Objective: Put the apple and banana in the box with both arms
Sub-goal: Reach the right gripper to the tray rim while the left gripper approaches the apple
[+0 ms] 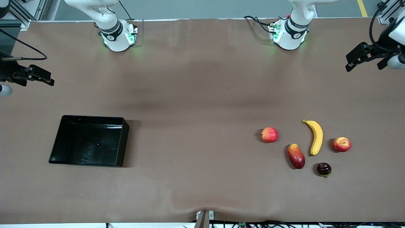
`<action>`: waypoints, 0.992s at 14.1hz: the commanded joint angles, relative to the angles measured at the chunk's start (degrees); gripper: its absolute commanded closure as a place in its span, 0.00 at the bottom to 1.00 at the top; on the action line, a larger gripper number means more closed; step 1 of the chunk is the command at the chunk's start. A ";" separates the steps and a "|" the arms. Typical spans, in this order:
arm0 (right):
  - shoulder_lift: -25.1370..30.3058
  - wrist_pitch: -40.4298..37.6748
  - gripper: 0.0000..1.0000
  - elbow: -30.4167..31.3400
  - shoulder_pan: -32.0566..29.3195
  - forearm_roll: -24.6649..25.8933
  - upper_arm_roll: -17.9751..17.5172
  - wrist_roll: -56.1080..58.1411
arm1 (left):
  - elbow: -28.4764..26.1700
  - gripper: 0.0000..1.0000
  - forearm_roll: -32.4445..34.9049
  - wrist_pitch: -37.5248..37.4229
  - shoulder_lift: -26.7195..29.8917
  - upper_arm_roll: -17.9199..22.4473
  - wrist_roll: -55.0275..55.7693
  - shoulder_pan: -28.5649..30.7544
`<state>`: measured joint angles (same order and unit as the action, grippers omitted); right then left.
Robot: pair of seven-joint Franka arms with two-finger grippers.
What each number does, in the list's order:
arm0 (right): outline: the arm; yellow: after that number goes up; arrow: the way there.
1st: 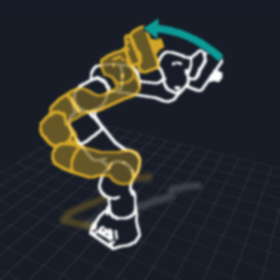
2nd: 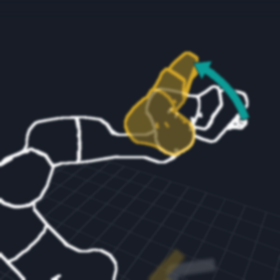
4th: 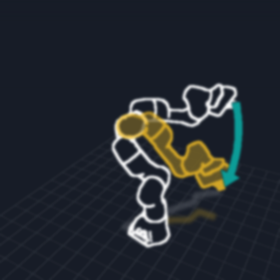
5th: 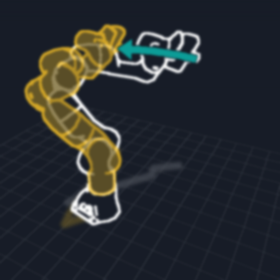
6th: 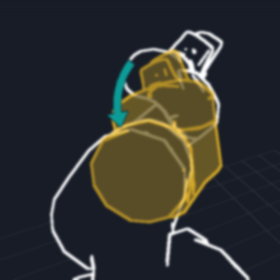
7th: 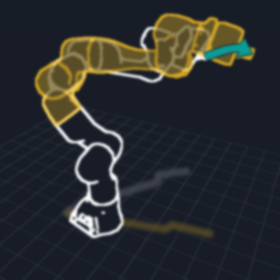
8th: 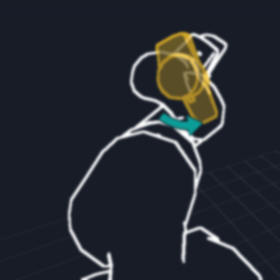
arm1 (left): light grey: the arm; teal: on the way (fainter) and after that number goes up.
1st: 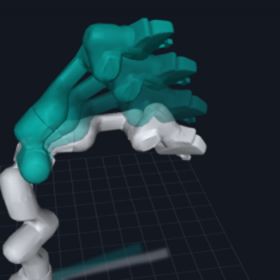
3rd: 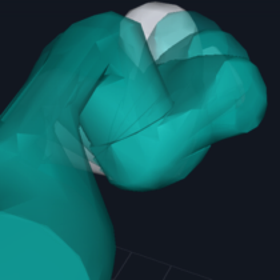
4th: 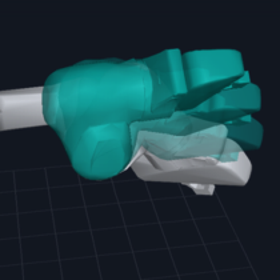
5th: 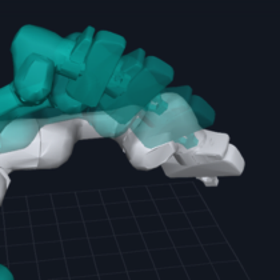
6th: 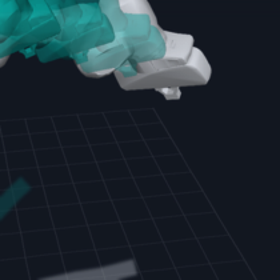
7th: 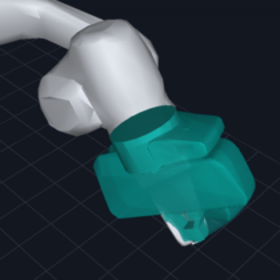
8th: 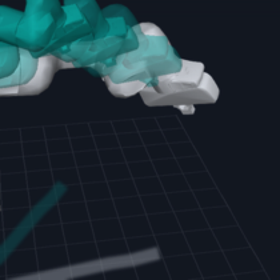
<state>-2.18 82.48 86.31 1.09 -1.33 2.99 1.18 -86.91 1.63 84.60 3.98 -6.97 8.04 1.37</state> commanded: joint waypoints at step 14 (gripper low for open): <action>0.77 -1.10 0.00 -0.35 -3.64 0.19 -0.44 -0.21 | -0.10 0.00 2.15 8.03 -13.99 1.08 -1.10 6.71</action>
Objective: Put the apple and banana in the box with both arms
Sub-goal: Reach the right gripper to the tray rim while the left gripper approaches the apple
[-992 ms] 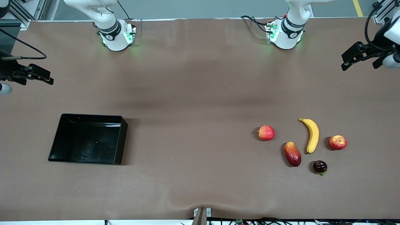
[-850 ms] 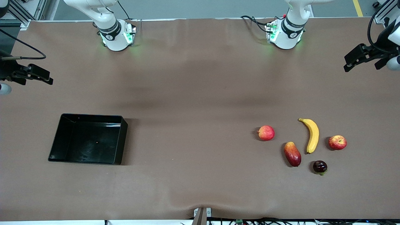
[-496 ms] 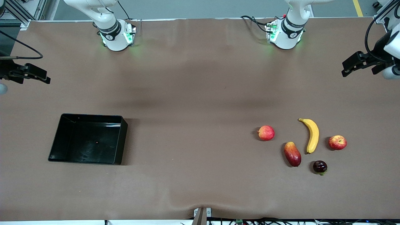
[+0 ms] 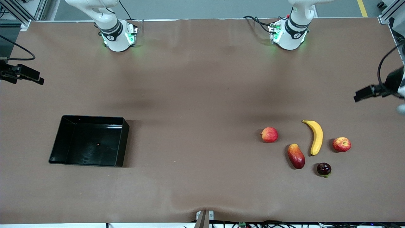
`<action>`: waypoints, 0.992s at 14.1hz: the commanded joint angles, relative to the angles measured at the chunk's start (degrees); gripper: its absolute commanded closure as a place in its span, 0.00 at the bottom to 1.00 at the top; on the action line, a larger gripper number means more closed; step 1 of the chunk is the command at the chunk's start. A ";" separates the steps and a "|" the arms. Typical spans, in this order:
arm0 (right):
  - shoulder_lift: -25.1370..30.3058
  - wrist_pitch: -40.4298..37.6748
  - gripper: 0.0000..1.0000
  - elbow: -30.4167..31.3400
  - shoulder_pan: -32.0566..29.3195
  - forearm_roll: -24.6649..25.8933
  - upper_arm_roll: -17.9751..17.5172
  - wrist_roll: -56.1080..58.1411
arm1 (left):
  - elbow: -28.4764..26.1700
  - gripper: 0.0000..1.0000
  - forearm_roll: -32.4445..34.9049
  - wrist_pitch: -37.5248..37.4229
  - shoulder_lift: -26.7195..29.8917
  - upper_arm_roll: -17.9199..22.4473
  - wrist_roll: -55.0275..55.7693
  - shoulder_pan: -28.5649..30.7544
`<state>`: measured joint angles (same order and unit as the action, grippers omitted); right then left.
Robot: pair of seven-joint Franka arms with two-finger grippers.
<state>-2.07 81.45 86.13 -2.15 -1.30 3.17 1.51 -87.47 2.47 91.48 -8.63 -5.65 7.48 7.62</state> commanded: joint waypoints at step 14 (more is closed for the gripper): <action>-8.20 6.86 0.00 2.11 -4.26 -0.11 -0.53 0.15 | 0.37 0.00 1.48 8.80 -10.35 -0.15 -6.69 5.91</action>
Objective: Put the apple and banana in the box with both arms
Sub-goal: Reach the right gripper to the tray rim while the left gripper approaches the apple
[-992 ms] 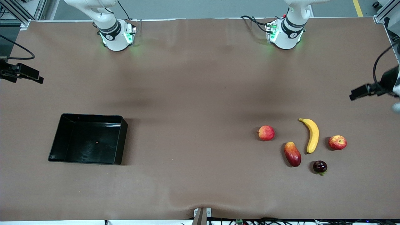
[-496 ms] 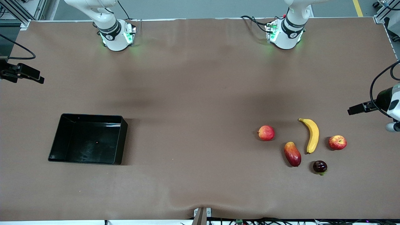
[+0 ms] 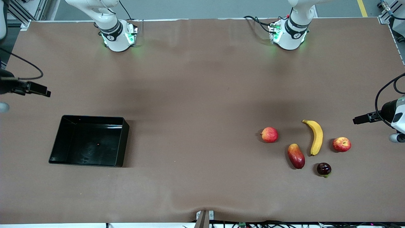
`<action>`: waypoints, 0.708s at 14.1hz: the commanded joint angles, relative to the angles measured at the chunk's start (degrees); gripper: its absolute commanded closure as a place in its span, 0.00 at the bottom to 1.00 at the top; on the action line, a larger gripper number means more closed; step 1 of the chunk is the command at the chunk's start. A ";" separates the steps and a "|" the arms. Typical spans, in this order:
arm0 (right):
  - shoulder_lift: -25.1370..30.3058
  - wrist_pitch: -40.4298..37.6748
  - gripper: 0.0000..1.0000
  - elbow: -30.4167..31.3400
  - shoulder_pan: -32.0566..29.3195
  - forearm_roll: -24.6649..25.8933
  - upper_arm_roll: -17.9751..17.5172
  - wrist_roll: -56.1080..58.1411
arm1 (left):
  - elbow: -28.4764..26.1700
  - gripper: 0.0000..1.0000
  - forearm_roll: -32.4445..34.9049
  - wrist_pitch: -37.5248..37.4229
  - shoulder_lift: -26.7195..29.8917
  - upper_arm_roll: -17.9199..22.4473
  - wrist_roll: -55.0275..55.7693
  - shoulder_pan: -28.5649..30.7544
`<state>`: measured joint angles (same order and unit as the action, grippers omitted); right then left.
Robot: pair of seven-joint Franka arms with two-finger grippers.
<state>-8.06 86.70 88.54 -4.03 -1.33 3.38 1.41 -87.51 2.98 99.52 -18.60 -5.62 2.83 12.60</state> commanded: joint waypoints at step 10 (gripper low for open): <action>-21.28 29.48 0.00 3.12 -6.51 -0.08 -0.74 7.89 | -0.90 0.00 0.71 7.34 -7.85 -0.27 -3.80 4.01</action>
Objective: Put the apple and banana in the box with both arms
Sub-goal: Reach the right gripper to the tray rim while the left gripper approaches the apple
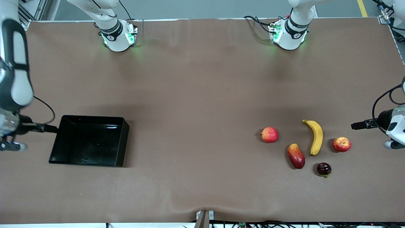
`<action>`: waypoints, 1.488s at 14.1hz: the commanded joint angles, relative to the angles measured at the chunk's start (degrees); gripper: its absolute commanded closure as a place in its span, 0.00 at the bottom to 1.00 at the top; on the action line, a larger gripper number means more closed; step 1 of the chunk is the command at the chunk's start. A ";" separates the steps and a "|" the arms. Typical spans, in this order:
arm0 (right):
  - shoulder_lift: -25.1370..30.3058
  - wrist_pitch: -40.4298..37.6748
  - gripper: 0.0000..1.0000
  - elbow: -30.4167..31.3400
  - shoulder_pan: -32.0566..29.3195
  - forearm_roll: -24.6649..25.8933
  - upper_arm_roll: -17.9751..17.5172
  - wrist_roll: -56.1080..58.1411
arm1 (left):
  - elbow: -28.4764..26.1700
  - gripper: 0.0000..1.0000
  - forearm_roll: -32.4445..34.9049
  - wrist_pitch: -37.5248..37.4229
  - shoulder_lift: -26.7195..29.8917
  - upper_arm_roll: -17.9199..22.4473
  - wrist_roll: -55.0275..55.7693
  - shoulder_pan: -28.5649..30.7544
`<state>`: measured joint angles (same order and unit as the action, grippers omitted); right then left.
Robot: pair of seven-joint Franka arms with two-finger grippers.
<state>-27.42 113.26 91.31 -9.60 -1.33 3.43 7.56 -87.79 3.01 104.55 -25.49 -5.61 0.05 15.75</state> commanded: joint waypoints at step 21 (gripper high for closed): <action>-9.05 11.11 1.00 3.17 -4.90 -0.07 -0.88 6.50 | -5.11 0.00 7.19 23.15 -12.65 -0.36 -3.74 1.13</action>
<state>-36.66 123.79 94.19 -13.59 -1.34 3.51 13.25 -91.47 8.99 126.39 -38.97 -5.80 -2.40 16.45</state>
